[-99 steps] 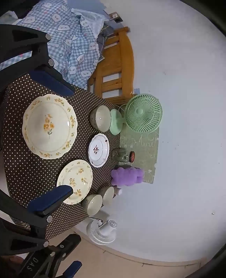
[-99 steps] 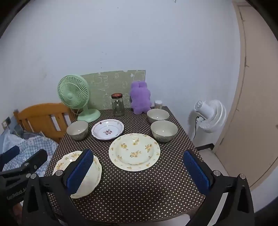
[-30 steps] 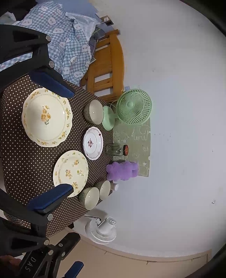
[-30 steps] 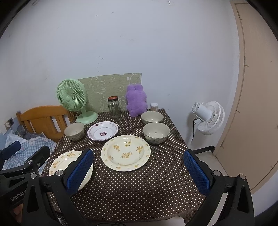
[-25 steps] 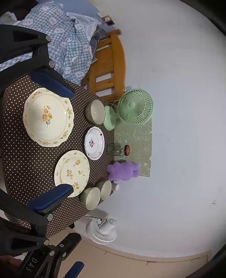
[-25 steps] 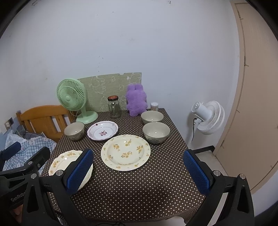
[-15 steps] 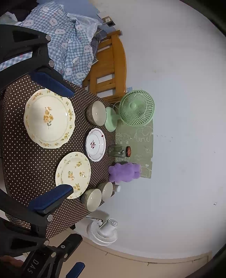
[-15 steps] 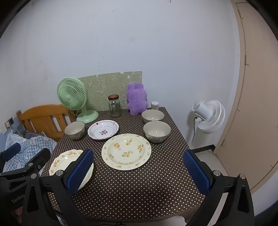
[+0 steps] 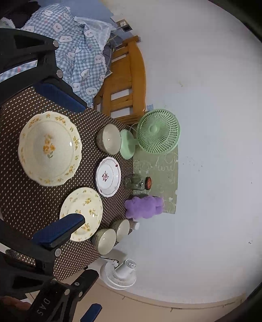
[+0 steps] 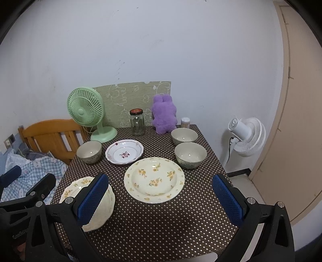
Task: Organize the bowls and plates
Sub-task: 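Move the left gripper toward the flat yellow-flowered plate's rim, then grasp the rim of the flat yellow-flowered plate with the left gripper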
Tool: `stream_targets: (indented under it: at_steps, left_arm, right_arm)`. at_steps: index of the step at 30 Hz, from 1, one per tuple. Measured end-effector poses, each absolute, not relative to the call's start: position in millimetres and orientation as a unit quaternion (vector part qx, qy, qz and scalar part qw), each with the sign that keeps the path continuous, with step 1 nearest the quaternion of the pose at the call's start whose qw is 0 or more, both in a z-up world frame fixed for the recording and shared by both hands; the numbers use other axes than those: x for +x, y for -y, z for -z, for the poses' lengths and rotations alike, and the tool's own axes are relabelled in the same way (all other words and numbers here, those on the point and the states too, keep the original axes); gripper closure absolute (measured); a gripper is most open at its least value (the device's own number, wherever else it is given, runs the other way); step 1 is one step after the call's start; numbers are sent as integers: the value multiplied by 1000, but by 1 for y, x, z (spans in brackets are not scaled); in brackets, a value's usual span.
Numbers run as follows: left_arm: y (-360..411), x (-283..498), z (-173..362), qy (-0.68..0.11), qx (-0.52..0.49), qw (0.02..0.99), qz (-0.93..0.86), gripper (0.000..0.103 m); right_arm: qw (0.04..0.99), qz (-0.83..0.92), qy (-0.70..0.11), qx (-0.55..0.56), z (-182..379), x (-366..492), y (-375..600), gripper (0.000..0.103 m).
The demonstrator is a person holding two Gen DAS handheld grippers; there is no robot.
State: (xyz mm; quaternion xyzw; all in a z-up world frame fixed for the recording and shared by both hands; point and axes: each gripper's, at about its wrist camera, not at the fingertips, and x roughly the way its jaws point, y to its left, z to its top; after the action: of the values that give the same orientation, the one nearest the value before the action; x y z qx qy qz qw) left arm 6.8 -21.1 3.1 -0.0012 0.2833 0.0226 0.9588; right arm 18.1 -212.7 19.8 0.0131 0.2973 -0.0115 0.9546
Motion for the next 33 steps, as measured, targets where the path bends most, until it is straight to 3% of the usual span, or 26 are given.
stream_targets:
  at_steps: [15, 33]
  left_arm:
    - [-47, 67, 25, -332, 10, 943, -24, 5]
    - [-92, 140, 120, -445, -12, 895, -33, 15]
  right_arm:
    - [939, 0, -343, 23, 11, 81, 137, 6]
    - [902, -15, -431, 4, 99, 148, 77, 11]
